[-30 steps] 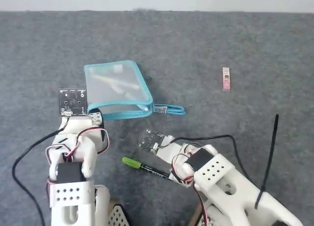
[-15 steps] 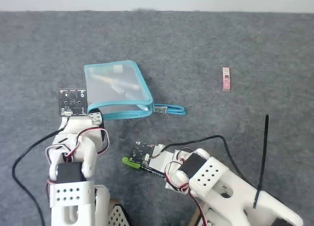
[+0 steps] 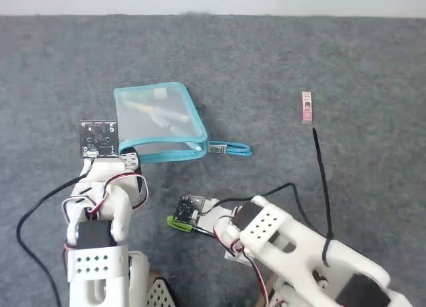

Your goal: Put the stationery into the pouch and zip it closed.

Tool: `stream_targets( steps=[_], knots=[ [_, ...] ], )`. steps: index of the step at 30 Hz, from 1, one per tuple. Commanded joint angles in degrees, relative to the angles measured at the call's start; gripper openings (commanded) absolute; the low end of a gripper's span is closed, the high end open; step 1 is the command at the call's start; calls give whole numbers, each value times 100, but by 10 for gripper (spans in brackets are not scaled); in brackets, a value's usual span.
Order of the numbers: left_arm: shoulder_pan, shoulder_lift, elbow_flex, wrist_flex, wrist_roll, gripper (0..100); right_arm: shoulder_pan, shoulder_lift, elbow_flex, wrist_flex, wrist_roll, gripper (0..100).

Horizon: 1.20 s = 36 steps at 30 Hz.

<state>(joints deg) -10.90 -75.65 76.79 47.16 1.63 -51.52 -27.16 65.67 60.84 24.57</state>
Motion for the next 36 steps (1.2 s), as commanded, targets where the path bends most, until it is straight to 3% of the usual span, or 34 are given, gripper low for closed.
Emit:
stream_targets(
  steps=[1, 8, 13, 19, 26, 32, 36],
  knots=[
    [-35, 18, -127, -237, -18, 12, -4, 119, -193, -92, 105, 162],
    [-35, 18, -127, -229, -18, 12, 303, 119, -369, 40, 141, 2],
    [-35, 18, -127, -229, -18, 12, 1376, -13, -730, 338, 369, 7],
    [-35, 18, -127, -229, -18, 12, 2141, -1393, -756, 593, 422, 7],
    [-35, 18, -92, -237, -18, 12, 2185, -2422, -2497, 2712, 422, 6],
    [-26, 18, -92, -237, -18, 12, 1877, -1068, -4826, 4101, 141, 6],
    [-35, 9, -84, -237, -18, 12, 1420, -127, -5407, 4207, -176, 6]
  ],
)
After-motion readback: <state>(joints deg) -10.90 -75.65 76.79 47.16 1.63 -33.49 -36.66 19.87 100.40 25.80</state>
